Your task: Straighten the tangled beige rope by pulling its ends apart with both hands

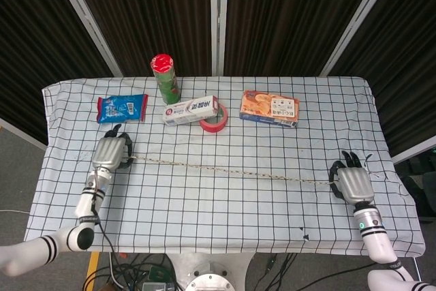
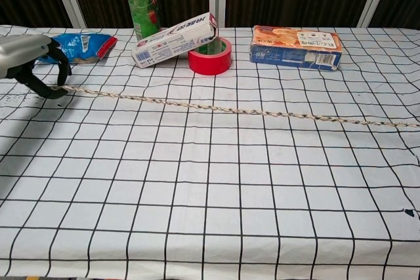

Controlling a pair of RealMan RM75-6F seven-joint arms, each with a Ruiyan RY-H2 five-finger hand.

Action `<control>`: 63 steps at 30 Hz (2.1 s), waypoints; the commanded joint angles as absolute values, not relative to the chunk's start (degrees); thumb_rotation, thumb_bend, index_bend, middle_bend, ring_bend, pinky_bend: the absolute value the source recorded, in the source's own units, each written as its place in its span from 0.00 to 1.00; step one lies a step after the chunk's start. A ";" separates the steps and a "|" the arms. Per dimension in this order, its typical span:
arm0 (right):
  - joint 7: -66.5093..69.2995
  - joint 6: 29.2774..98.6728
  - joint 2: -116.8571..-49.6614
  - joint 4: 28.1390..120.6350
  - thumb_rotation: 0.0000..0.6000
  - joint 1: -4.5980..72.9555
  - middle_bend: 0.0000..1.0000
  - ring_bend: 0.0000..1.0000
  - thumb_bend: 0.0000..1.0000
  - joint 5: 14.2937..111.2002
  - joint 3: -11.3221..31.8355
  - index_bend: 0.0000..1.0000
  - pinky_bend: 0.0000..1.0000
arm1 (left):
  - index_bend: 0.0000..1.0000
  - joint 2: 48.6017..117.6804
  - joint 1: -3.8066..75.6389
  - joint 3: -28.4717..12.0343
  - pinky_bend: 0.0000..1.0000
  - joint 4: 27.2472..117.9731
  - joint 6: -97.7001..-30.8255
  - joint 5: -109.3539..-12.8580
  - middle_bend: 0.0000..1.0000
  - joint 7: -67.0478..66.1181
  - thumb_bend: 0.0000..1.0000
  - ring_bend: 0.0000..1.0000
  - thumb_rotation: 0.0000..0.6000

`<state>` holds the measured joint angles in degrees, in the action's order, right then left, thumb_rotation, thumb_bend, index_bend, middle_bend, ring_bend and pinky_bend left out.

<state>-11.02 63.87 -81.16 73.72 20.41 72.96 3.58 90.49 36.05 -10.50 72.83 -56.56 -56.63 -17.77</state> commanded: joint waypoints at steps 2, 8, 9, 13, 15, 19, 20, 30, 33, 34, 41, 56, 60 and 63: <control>-10.77 63.81 -81.45 73.56 1.00 20.28 0.32 0.00 0.36 73.13 3.54 0.67 0.00 | 0.63 90.81 35.92 -10.19 0.17 72.38 -56.27 -56.83 0.31 -17.61 0.28 0.04 1.00; -10.68 63.79 -81.78 73.23 1.00 20.12 0.32 0.00 0.36 73.39 3.61 0.67 0.00 | 0.63 91.49 35.70 -10.22 0.17 71.39 -56.45 -56.89 0.31 -17.50 0.28 0.04 1.00; -10.68 63.81 -81.77 73.26 1.00 20.10 0.32 0.00 0.36 73.45 3.62 0.67 0.00 | 0.63 91.57 35.63 -10.29 0.17 71.32 -56.55 -56.85 0.31 -17.39 0.28 0.04 1.00; -10.76 63.88 -81.70 73.47 1.00 20.06 0.32 0.00 0.36 73.65 3.70 0.67 0.00 | 0.57 91.86 35.27 -10.63 0.17 70.98 -57.06 -57.05 0.27 -16.52 0.25 0.04 1.00; -10.88 63.85 -81.71 73.52 1.00 20.04 0.32 0.00 0.36 73.65 3.76 0.67 0.00 | 0.50 91.83 35.06 -10.57 0.17 70.75 -57.37 -57.88 0.26 -15.69 0.22 0.04 1.00; -11.08 63.71 -81.73 73.59 1.00 20.05 0.32 0.00 0.36 73.62 3.86 0.67 0.00 | 0.38 92.10 34.69 -10.71 0.18 69.81 -58.71 -59.36 0.24 -14.63 0.20 0.04 1.00; -11.12 63.71 -81.73 73.61 1.00 20.05 0.32 0.00 0.36 73.63 3.88 0.67 0.00 | 0.37 92.17 34.61 -10.82 0.18 69.60 -59.07 -59.60 0.24 -14.45 0.20 0.04 1.00; -11.51 63.52 -81.82 73.69 1.00 20.09 0.32 0.00 0.36 73.59 4.13 0.67 0.00 | 0.34 90.50 33.16 -12.62 0.18 70.32 -63.70 -61.44 0.23 -13.22 0.19 0.04 1.00; -11.62 63.64 -81.79 73.61 1.00 19.99 0.32 0.00 0.36 73.58 4.16 0.67 0.00 | 0.33 89.84 32.55 -13.06 0.18 70.93 -65.11 -62.14 0.22 -12.33 0.18 0.04 1.00; -11.73 63.70 -81.77 73.56 1.00 19.96 0.32 0.00 0.36 73.57 4.18 0.67 0.00 | 0.33 89.66 32.36 -13.13 0.18 71.13 -65.41 -62.30 0.22 -12.08 0.17 0.04 1.00; -13.18 62.55 -80.68 74.36 1.00 19.90 0.27 0.00 0.29 72.61 3.96 0.39 0.00 | 0.32 88.41 30.61 -12.44 0.18 71.69 -65.47 -62.28 0.21 -10.97 0.13 0.04 1.00; -13.34 68.15 -73.32 80.87 1.00 15.70 0.19 0.00 0.26 68.69 6.03 0.16 0.00 | 0.29 83.43 26.90 -13.84 0.18 76.82 -71.76 -65.53 0.20 -7.16 0.07 0.04 1.00; -10.21 70.67 -69.49 83.88 1.00 14.25 0.11 0.00 0.25 69.81 6.79 0.04 0.00 | 0.24 80.79 24.89 -13.43 0.18 81.19 -76.14 -68.87 0.20 -6.36 0.03 0.04 1.00; -8.91 73.17 -67.38 85.57 1.00 12.92 0.06 0.00 0.24 71.56 6.57 0.00 0.00 | 0.19 78.90 22.79 -12.01 0.17 83.82 -80.06 -72.61 0.19 -5.64 0.01 0.04 1.00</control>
